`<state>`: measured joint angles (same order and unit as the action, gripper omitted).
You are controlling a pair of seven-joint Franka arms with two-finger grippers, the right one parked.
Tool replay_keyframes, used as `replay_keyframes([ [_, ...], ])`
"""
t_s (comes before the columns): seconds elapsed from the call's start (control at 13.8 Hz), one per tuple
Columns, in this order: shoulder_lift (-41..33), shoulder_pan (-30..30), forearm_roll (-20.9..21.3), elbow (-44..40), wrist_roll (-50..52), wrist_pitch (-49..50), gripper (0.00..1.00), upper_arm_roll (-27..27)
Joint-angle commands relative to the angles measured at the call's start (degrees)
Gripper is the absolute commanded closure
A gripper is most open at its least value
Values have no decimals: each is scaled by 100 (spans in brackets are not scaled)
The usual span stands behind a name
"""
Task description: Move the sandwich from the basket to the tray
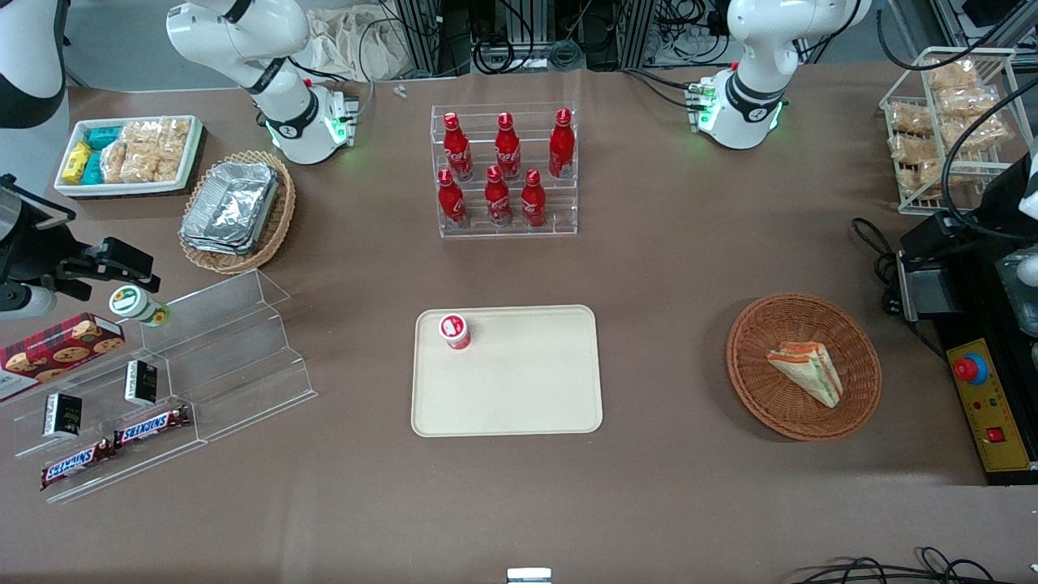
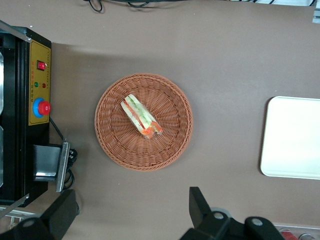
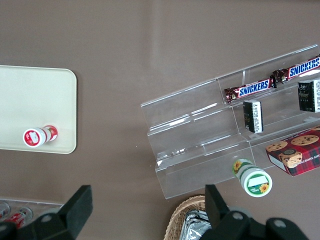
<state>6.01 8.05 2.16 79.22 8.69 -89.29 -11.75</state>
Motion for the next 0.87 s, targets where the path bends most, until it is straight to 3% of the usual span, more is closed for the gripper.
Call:
replay_keyframes([
  [0.0, -214, 22, 92, 251, -61, 61, 0, -11],
  [0.22, -250, 48, 92, 619, -96, -53, 0, -2],
  [0.44, -408, 92, -4, 1629, -9, -869, 0, 120],
  [0.65, 152, 189, 21, 1763, -17, -1142, 0, 367],
  [0.8, 181, 241, 13, 2392, 227, -2192, 0, 384],
])
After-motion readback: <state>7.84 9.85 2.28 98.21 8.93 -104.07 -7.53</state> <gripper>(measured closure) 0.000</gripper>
